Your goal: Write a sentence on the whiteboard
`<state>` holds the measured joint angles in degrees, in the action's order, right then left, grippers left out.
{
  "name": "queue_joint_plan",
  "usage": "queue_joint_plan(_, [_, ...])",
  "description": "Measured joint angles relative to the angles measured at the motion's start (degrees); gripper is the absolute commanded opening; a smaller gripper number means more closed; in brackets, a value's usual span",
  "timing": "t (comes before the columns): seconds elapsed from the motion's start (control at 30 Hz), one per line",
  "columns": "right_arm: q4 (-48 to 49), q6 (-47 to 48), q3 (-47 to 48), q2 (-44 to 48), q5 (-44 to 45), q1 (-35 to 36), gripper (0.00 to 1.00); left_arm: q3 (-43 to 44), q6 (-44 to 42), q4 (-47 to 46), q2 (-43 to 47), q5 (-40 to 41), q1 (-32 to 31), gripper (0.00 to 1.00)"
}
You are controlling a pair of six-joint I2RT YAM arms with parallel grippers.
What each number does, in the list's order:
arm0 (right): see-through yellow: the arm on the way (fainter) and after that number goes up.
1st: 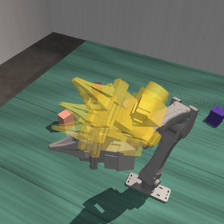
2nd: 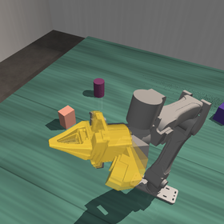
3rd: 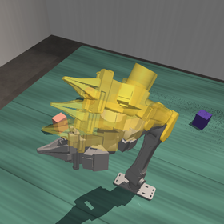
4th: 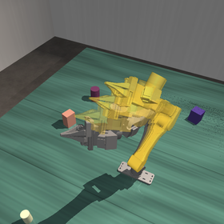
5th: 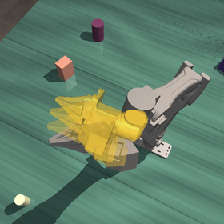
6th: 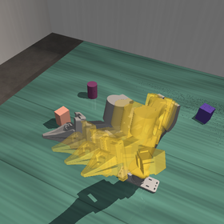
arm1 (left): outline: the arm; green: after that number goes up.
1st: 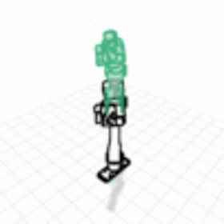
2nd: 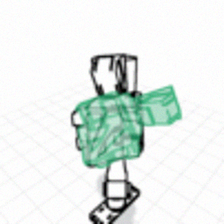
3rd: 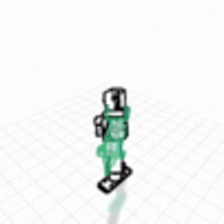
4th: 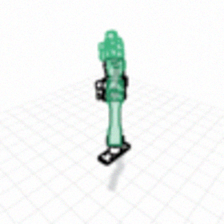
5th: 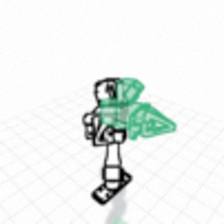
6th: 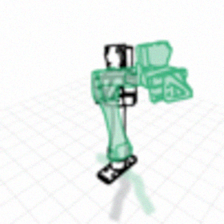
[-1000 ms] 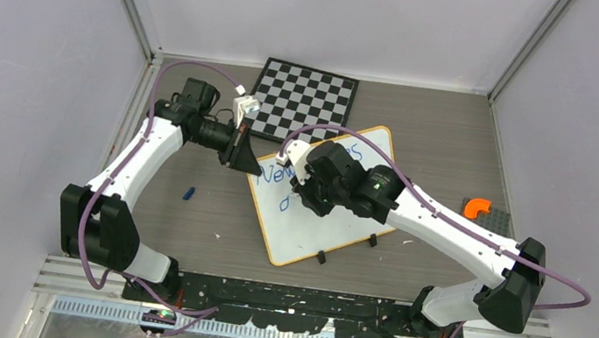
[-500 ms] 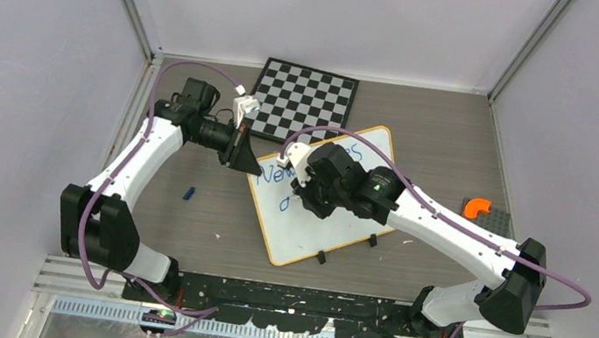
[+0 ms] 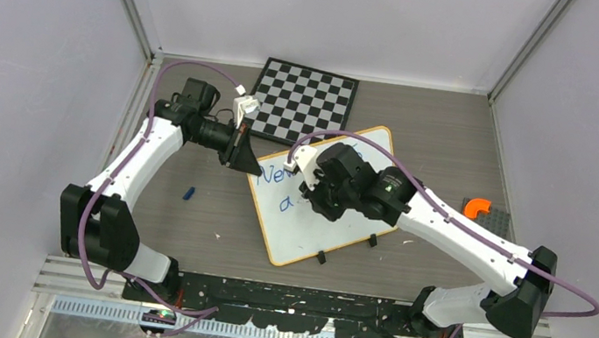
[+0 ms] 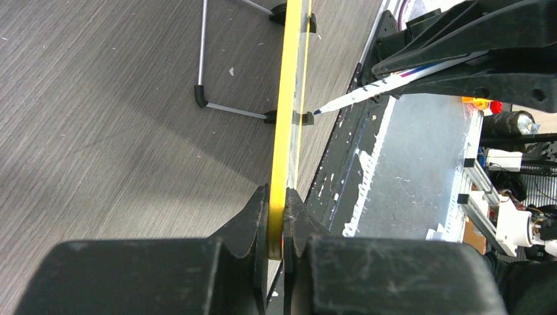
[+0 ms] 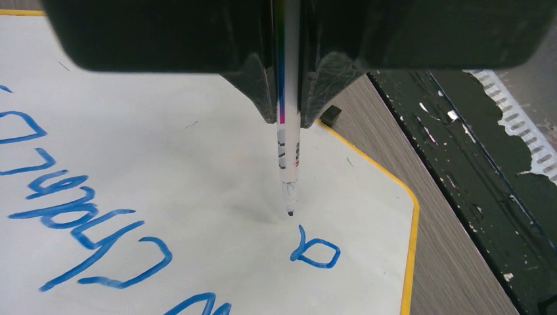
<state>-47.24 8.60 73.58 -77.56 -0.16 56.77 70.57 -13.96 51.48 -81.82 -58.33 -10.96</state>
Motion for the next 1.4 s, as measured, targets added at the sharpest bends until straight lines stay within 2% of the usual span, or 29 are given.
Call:
queue_joint_plan(0.57, [0.7, 0.6, 1.9, -1.4, 3.5, -0.2, 0.0, 0.0, 0.0, 0.0, 0.0, 0.0, 0.0, 0.0])
queue_joint_plan(1.0, [0.7, 0.7, -1.3, -1.4, 2.5, 0.0, 0.0, 0.0, 0.0, 0.0, 0.0, 0.1, 0.0, 0.0])
queue_joint_plan(1.4, [0.0, 1.0, 0.3, -1.2, 3.1, -1.1, 0.0, 0.0, 0.0, 0.0, 0.0, 0.0, 0.0, 0.0])
